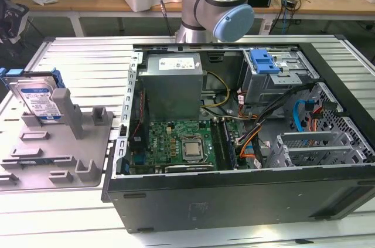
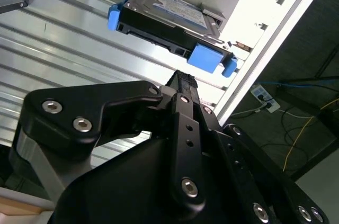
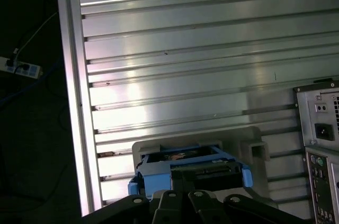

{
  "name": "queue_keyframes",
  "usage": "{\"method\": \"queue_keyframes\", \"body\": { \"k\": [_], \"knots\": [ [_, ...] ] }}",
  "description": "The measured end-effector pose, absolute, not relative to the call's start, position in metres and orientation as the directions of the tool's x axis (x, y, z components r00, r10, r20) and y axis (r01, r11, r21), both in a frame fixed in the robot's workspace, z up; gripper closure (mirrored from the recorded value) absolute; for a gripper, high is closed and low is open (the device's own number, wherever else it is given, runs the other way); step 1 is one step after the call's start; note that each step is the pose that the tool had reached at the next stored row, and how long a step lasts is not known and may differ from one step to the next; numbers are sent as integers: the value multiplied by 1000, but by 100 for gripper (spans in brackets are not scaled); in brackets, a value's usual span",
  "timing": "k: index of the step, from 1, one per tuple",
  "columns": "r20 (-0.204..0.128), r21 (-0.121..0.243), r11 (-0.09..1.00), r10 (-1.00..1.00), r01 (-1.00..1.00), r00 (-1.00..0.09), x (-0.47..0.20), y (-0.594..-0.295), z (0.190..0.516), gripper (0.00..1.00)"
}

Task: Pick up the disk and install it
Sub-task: 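Pick up the disk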

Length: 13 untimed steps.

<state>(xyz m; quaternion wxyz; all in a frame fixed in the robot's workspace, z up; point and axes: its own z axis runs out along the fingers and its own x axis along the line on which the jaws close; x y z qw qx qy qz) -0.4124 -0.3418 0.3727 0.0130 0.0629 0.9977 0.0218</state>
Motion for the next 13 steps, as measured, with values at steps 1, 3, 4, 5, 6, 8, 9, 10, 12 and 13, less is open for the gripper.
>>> {"method": "queue_keyframes", "body": {
  "k": [1, 3, 4, 5, 6, 8, 9, 10, 12, 13],
  "knots": [
    [-23, 45, 991, 126, 125, -992, -412, -342, 373, 89],
    [-23, 45, 991, 126, 125, -992, -412, -342, 373, 89],
    [-20, 45, 991, 126, 125, -992, -412, -342, 373, 89],
    [-9, 44, 991, 126, 126, -992, -410, -342, 373, 89],
    [-1, 43, 991, 126, 126, -992, -408, -342, 373, 89],
    [13, 41, 991, 126, 126, -992, -407, -342, 373, 89],
    [21, 40, 991, 125, 126, -992, -406, -342, 373, 89],
    [29, 39, 991, 124, 125, -992, -406, -342, 373, 89],
    [36, 38, 992, 120, 122, -992, -406, -342, 373, 89],
    [38, 38, 993, 115, 116, -993, -406, -342, 373, 89]
  ]
}}
